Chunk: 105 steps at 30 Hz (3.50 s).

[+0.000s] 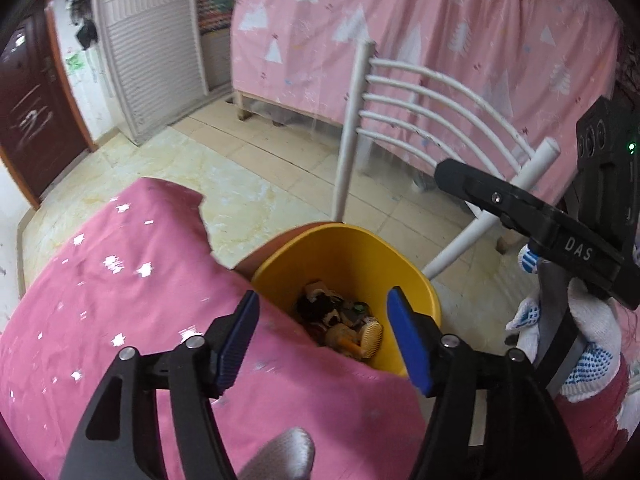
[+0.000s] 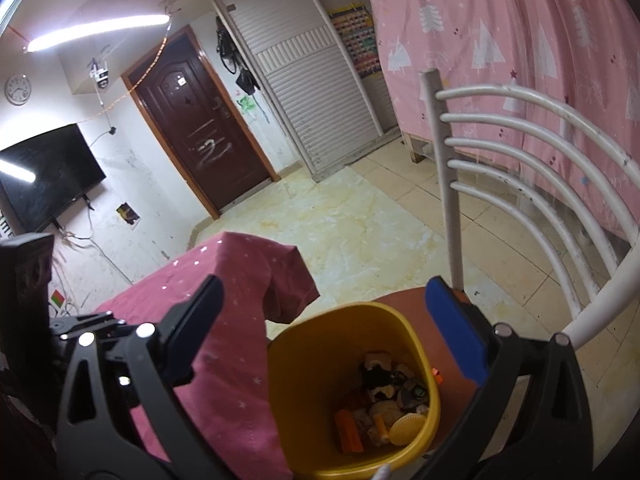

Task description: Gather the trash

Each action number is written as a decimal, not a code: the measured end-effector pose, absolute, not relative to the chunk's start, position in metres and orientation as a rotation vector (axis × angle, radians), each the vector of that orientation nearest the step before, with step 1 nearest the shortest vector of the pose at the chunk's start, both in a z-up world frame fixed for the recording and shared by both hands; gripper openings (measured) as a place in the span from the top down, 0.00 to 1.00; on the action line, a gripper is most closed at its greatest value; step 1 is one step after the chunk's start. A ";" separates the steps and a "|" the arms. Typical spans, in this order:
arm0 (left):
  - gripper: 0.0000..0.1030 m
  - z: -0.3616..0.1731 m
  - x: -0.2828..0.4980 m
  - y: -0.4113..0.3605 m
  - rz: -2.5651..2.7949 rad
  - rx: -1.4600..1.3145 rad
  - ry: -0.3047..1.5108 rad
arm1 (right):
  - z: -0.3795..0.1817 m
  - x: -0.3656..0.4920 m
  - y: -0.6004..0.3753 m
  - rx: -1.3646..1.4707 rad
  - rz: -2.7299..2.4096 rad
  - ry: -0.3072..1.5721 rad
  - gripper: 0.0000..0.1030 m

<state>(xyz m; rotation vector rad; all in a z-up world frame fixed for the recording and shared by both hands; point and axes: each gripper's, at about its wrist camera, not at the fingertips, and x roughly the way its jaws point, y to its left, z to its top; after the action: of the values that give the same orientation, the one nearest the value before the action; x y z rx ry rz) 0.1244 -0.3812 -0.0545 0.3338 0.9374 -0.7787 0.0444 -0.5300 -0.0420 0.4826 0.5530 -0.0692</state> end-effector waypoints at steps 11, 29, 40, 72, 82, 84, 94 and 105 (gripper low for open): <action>0.22 -0.022 0.121 -0.271 -0.554 0.197 0.782 | -0.021 0.064 -0.444 0.377 0.073 0.535 0.06; 0.20 -0.005 0.090 -0.110 -0.225 0.042 0.630 | 0.007 0.070 -0.287 0.199 0.316 0.505 0.06; 0.19 0.001 0.077 -0.055 -0.113 -0.016 0.582 | 0.011 0.062 -0.241 0.174 0.394 0.483 0.06; 0.20 0.004 0.064 -0.047 -0.110 -0.015 0.562 | 0.017 0.053 -0.235 0.159 0.400 0.473 0.06; 0.20 0.005 0.066 -0.051 -0.110 -0.012 0.566 | 0.018 0.052 -0.235 0.156 0.401 0.472 0.06; 0.19 0.004 0.067 -0.050 -0.110 -0.010 0.566 | 0.017 0.052 -0.234 0.154 0.400 0.472 0.06; 0.19 -0.001 0.068 -0.050 -0.107 -0.004 0.567 | 0.016 0.053 -0.234 0.152 0.400 0.477 0.06; 0.19 -0.003 0.067 -0.051 -0.127 0.000 0.566 | 0.014 0.054 -0.234 0.151 0.398 0.478 0.06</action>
<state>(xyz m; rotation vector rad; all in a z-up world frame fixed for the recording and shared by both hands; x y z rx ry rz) 0.0667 -0.0507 -0.0027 0.0003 0.5664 -0.1269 0.0545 -0.2342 0.0135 0.1505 0.4780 0.3983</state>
